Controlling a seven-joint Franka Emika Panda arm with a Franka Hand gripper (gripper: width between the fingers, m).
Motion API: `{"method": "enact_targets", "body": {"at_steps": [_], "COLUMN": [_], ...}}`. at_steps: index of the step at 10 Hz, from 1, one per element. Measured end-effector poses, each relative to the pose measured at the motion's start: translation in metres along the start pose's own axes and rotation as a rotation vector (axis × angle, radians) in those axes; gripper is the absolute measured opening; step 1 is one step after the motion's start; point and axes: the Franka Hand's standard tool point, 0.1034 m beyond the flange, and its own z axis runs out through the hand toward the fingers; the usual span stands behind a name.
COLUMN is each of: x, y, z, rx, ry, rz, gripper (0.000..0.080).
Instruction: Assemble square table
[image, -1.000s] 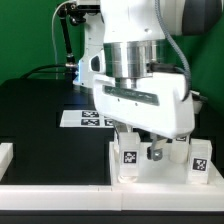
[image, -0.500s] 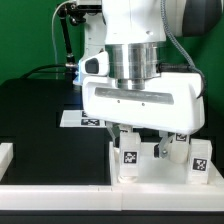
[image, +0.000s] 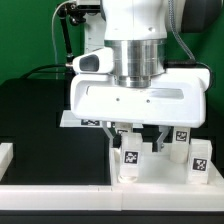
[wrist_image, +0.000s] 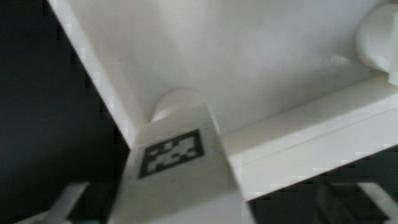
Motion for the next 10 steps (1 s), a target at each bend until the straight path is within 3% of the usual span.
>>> {"method": "enact_targets", "body": {"at_steps": [1, 2, 3, 4, 5, 7, 10], "x": [0.0, 0.0, 0.0, 0.001, 0.001, 0.003, 0.004], "y": [0.0, 0.004, 0.004, 0.006, 0.007, 0.011, 0.011], "z": [0.0, 0.001, 0.001, 0.001, 0.002, 0.004, 0.004], "rx": [-0.001, -0.006, -0.005, -0.006, 0.004, 0.078, 0.081], "ry": [0.0, -0.001, -0.001, 0.001, -0.006, -0.06, -0.068], "rz": [0.093, 0.16, 0.222, 0.447, 0.652, 0.987, 1.101], "gripper": [0.0378, 0.0304, 0.0304, 0.03, 0.0295, 0.0294, 0.0294]}}
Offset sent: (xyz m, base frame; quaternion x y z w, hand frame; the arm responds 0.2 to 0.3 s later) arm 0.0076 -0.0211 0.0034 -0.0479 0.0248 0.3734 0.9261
